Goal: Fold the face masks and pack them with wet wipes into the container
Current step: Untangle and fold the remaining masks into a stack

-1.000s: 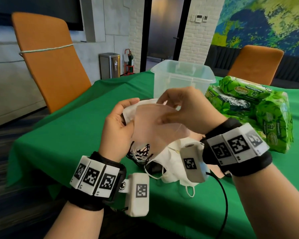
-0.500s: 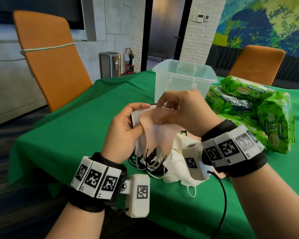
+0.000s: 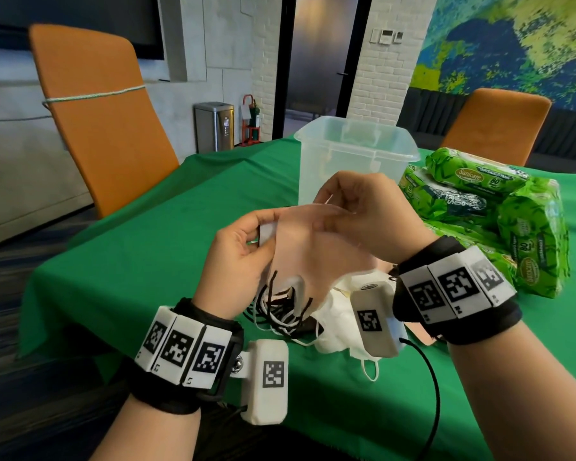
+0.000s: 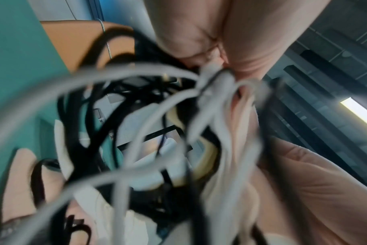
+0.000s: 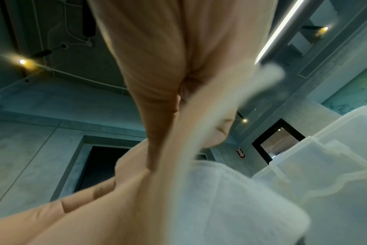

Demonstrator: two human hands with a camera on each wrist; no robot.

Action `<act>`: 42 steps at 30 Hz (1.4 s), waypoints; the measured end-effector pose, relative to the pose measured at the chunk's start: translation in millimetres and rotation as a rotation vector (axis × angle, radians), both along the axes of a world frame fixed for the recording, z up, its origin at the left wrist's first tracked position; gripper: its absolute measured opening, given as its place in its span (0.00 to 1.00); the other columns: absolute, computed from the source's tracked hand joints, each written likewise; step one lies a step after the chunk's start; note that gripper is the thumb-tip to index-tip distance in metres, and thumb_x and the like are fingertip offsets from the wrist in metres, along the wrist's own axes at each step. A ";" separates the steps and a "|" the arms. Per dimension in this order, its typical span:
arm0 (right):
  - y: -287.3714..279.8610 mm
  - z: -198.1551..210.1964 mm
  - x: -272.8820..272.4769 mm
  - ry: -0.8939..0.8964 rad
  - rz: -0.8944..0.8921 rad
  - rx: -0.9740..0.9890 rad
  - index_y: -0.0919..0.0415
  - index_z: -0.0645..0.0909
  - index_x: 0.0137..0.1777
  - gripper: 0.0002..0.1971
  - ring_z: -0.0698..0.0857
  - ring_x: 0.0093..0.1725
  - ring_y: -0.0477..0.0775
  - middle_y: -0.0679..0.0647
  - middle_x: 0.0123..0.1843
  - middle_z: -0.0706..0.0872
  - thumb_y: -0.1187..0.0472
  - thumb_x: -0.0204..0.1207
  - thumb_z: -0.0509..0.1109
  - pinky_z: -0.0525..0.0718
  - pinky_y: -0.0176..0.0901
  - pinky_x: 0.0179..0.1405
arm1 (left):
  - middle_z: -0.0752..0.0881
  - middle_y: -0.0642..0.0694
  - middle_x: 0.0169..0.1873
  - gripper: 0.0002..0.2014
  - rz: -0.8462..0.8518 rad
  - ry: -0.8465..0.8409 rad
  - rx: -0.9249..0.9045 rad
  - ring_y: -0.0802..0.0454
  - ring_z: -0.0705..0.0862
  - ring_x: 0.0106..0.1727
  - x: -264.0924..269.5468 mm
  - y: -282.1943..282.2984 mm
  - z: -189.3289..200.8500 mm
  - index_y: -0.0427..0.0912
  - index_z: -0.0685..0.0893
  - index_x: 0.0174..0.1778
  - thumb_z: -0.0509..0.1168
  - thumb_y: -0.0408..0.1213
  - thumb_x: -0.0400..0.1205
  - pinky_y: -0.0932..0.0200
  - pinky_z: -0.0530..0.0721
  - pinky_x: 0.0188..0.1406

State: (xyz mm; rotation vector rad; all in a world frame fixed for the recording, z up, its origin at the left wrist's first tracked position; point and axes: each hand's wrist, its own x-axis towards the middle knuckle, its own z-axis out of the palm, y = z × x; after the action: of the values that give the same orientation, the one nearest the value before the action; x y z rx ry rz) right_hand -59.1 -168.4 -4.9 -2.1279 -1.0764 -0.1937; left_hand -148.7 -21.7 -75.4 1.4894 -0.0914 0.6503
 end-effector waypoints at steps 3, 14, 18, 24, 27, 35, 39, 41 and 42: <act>-1.4 2.5 -1.7 0.149 0.081 0.073 0.49 0.78 0.37 0.18 0.74 0.23 0.41 0.47 0.27 0.80 0.72 0.61 0.80 0.72 0.30 0.23 | 0.89 0.32 0.42 0.13 0.031 0.037 -0.020 0.45 0.82 0.39 4.1 1.3 -4.7 0.51 0.86 0.51 0.61 0.31 0.79 0.50 0.80 0.42; 11.2 -5.7 -0.2 0.244 0.116 0.118 0.52 0.77 0.40 0.21 0.79 0.28 0.46 0.52 0.31 0.82 0.74 0.58 0.81 0.77 0.36 0.27 | 0.89 0.55 0.46 0.18 0.011 0.012 0.027 0.60 0.86 0.46 4.1 -8.5 -1.6 0.51 0.82 0.56 0.60 0.22 0.81 0.62 0.84 0.49; 13.7 -11.9 1.1 0.185 0.067 0.107 0.47 0.77 0.40 0.21 0.80 0.35 0.53 0.51 0.33 0.83 0.70 0.58 0.82 0.80 0.49 0.38 | 0.90 0.57 0.42 0.20 0.045 -0.004 0.024 0.59 0.87 0.45 5.4 -8.4 -4.8 0.52 0.82 0.53 0.62 0.20 0.80 0.59 0.85 0.51; 14.7 -14.9 2.0 0.141 0.013 0.146 0.45 0.79 0.37 0.17 0.76 0.30 0.45 0.48 0.31 0.80 0.67 0.60 0.81 0.74 0.40 0.34 | 0.89 0.54 0.44 0.19 0.080 -0.031 0.021 0.60 0.87 0.45 6.2 -9.4 -3.2 0.52 0.82 0.51 0.63 0.19 0.79 0.60 0.84 0.52; 14.8 -16.9 2.2 0.128 -0.021 0.130 0.45 0.78 0.37 0.17 0.74 0.27 0.38 0.47 0.30 0.79 0.65 0.61 0.81 0.72 0.35 0.32 | 0.89 0.56 0.42 0.19 0.088 -0.034 0.040 0.60 0.86 0.46 6.7 -9.3 -3.3 0.53 0.82 0.49 0.64 0.20 0.78 0.61 0.84 0.51; 0.8 -16.4 -2.0 0.044 -0.071 -0.101 0.52 0.78 0.59 0.23 0.77 0.44 0.48 0.52 0.48 0.79 0.55 0.64 0.80 0.76 0.39 0.45 | 0.87 0.47 0.41 0.18 0.148 -0.059 0.007 0.60 0.85 0.39 7.4 -4.0 -4.5 0.53 0.79 0.50 0.64 0.21 0.79 0.64 0.82 0.43; -0.7 -19.3 -0.4 0.096 -0.031 -0.136 0.53 0.74 0.60 0.22 0.78 0.57 0.56 0.54 0.59 0.78 0.54 0.68 0.77 0.76 0.50 0.59 | 0.87 0.45 0.41 0.18 0.184 -0.064 -0.023 0.58 0.84 0.39 10.1 -4.7 -6.4 0.55 0.78 0.52 0.65 0.23 0.80 0.63 0.81 0.44; 0.1 -19.9 0.3 0.157 0.004 -0.098 0.52 0.72 0.56 0.19 0.80 0.54 0.56 0.53 0.54 0.81 0.58 0.70 0.76 0.78 0.50 0.55 | 0.87 0.45 0.44 0.18 0.186 -0.065 -0.032 0.58 0.84 0.42 11.4 -5.3 -7.4 0.55 0.77 0.52 0.64 0.23 0.80 0.63 0.80 0.47; 0.9 -20.5 0.7 0.180 0.017 -0.067 0.52 0.71 0.55 0.18 0.80 0.51 0.57 0.53 0.51 0.82 0.60 0.70 0.76 0.78 0.52 0.53 | 0.87 0.45 0.46 0.18 0.187 -0.066 -0.033 0.59 0.84 0.44 12.2 -5.3 -8.1 0.54 0.77 0.53 0.63 0.23 0.80 0.62 0.80 0.49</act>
State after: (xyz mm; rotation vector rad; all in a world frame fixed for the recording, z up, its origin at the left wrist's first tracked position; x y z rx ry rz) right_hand -58.4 -167.5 -25.4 -2.1483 -1.0072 0.0428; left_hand -136.5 -27.0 -83.6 1.4552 0.0083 0.8483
